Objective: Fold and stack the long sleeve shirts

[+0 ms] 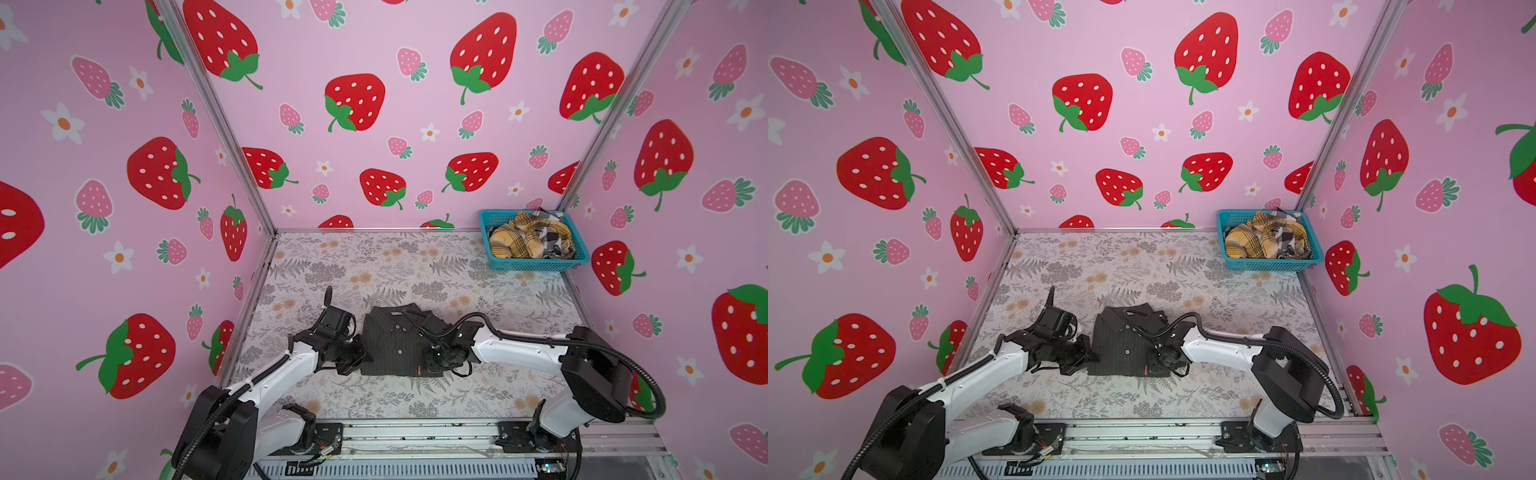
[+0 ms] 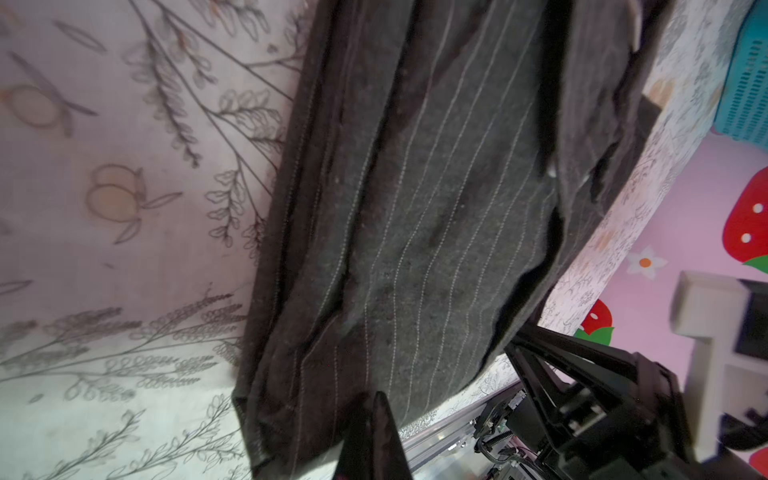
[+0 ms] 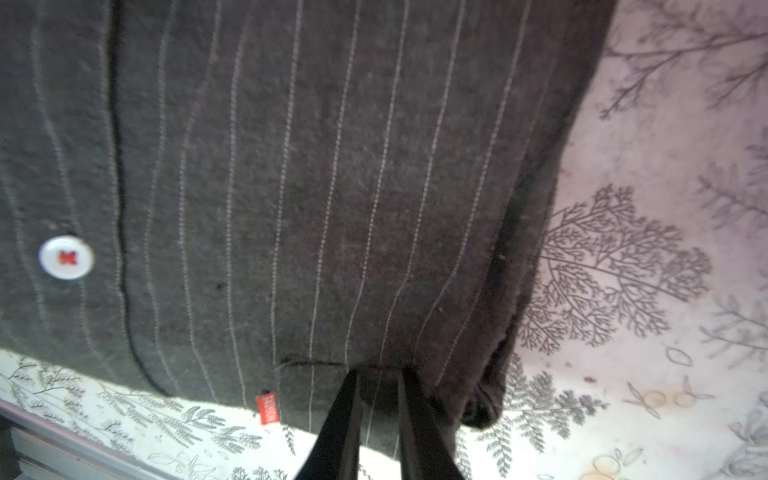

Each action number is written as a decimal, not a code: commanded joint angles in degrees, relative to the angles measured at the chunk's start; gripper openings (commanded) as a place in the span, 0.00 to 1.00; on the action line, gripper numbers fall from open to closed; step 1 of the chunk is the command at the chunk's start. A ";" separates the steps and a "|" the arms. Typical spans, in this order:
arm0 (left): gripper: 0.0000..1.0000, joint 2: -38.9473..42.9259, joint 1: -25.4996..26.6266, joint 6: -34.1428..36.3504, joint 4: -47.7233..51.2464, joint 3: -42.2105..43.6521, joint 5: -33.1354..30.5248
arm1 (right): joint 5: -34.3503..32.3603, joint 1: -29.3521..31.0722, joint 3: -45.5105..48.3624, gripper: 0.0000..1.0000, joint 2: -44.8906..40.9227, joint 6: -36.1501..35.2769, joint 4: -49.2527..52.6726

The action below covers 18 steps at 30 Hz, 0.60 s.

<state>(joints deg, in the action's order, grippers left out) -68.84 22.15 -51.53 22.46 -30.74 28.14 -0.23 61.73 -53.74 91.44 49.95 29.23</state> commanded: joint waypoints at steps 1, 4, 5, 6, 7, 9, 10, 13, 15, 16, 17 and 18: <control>0.00 -3.18 0.26 -1.57 -3.70 2.00 -0.69 | -2.62 0.08 -3.58 0.20 -0.21 1.03 2.99; 0.00 -5.17 0.35 -1.24 -4.63 2.76 -1.49 | -2.33 1.73 -6.24 0.21 -0.67 -0.61 2.37; 0.00 -5.73 0.32 -1.04 -4.89 2.87 -1.58 | -1.24 2.40 -6.99 0.21 -0.37 -1.72 1.04; 0.00 -6.18 0.25 -0.87 -5.13 2.88 -1.83 | 0.31 3.13 -7.35 0.21 0.06 -2.78 -0.82; 0.00 -6.51 0.32 -0.90 -5.48 3.04 -1.83 | 1.90 3.78 -7.70 0.21 0.75 -3.60 -2.27; 0.00 -6.99 0.32 -1.33 -6.36 3.14 -1.60 | 3.74 5.02 -9.24 0.21 3.16 -4.60 -4.36; 0.00 -7.05 0.30 -1.45 -6.47 3.02 -1.51 | 4.28 5.35 -9.87 0.21 4.27 -4.84 -4.81; 0.00 -5.83 0.42 -1.64 -5.59 2.00 -1.72 | 6.20 5.85 -11.03 0.20 7.36 -5.11 -6.20; 0.02 -4.25 0.44 -1.31 -3.78 0.71 -2.41 | 7.04 5.86 -10.96 0.20 8.98 -4.78 -6.30; 0.04 -3.50 0.42 -1.06 -2.91 0.09 -2.74 | 7.25 5.85 -10.96 0.20 9.72 -4.41 -5.76; 0.10 -2.63 0.39 -0.84 -1.85 -0.46 -3.14 | 7.03 5.64 -10.90 0.20 10.47 -3.96 -4.89; 0.15 -1.70 0.44 -0.41 -0.63 -1.15 -3.64 | 6.59 5.29 -10.69 0.19 11.30 -3.49 -3.81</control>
<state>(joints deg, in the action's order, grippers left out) -72.75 22.39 -52.38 18.17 -28.93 26.85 5.67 67.44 -64.27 101.23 45.78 23.38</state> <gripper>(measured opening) 0.124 0.193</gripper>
